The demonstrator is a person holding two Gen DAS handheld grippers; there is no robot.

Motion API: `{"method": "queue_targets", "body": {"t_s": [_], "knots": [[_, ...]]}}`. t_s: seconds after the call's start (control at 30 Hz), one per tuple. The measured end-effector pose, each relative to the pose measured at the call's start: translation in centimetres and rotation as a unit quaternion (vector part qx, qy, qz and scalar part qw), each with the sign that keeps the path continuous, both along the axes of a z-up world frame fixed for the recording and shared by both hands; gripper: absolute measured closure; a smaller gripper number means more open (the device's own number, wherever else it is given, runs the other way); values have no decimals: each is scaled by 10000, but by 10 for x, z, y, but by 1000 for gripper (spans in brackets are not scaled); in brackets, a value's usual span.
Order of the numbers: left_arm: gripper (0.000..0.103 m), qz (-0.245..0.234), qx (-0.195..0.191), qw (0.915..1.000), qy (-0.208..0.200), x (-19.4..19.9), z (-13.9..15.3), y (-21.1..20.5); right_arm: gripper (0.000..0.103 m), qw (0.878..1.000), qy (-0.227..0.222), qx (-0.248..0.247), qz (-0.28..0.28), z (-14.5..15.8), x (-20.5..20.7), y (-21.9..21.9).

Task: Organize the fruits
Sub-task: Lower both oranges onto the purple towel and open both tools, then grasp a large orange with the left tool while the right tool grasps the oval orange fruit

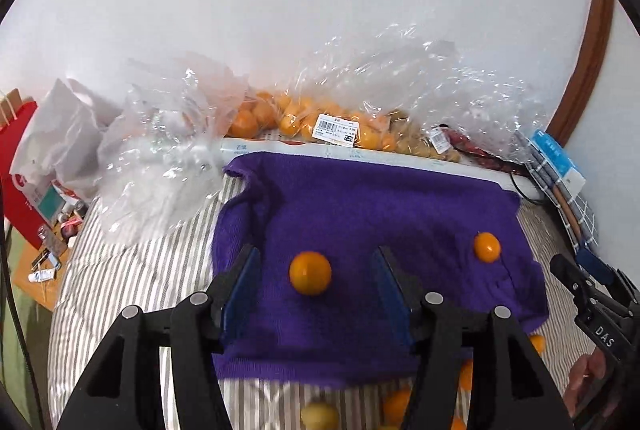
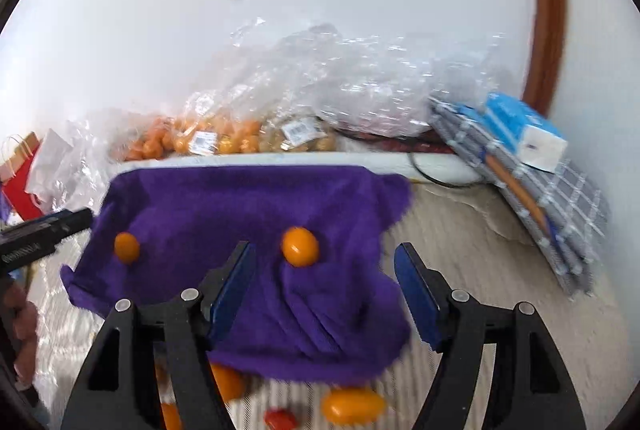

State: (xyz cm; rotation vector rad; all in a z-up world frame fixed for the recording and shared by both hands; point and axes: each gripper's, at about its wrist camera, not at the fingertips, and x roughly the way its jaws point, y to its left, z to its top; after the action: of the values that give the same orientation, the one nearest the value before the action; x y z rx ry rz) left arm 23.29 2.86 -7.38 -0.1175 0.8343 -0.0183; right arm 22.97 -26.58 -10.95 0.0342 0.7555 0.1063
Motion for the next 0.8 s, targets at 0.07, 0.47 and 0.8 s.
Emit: {"method": "queue_targets", "body": {"t_s": [0.07, 0.47, 0.8], "knots": [[47, 16, -2, 10000, -41, -14, 4, 1, 32, 9999, 0, -40, -114, 1, -13, -7], [47, -200, 84, 9996, -180, -83, 15, -2, 35, 9987, 401, 329, 3, -11, -76, -31], [47, -79, 167, 9998, 90, -104, -6, 3, 49, 9974, 614, 376, -27, -42, -92, -43]]}}
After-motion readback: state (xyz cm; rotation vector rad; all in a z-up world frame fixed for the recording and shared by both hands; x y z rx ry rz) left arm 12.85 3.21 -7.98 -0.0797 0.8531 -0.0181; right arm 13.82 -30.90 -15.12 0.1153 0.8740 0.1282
